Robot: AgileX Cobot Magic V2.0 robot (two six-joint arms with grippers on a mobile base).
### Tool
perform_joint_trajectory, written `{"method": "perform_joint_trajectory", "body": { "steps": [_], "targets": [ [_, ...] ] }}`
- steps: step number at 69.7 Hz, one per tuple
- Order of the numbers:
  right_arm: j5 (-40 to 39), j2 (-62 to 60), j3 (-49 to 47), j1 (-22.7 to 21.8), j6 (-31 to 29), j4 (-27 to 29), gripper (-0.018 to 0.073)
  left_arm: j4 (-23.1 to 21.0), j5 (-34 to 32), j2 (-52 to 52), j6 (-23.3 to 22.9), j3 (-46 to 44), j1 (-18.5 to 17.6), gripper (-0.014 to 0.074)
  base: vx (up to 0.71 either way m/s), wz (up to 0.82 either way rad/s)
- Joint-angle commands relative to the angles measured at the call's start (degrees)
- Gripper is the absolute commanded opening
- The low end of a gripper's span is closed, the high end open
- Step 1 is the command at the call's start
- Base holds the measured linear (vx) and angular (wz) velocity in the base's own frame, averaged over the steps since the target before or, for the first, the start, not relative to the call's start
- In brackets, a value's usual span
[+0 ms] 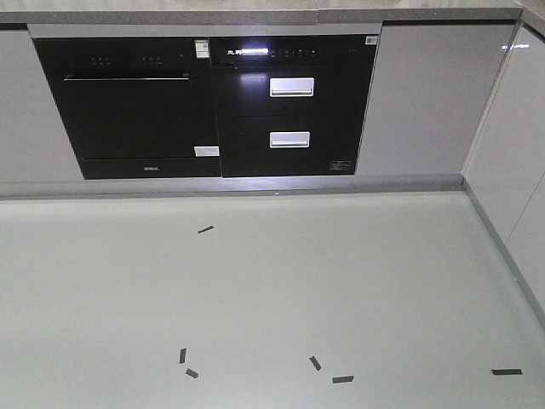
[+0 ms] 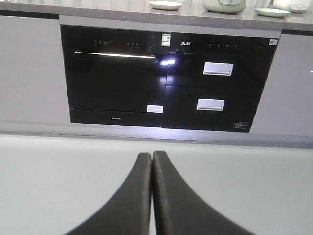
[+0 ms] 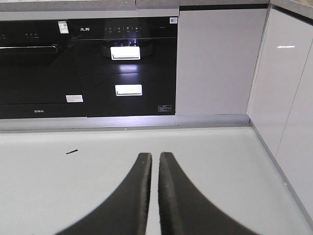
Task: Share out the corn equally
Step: 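Drive the base toward the kitchen counter with both arms raised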
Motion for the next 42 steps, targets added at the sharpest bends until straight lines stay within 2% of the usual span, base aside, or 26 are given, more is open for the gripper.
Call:
{"method": "perform_joint_trajectory", "body": {
  "steps": [1, 42],
  "targets": [
    [-4.1, -0.5, 0.3, -0.4, 0.0, -0.5, -0.0011, -0.3, -4.4, -0.9, -0.2, 0.0, -0.4, -0.0009, 0.04, -0.03],
    [-4.1, -0.5, 0.3, -0.4, 0.0, -0.5, -0.0011, -0.3, -4.4, -0.9, -0.2, 0.0, -0.4, -0.0009, 0.06, -0.05]
  ]
}}
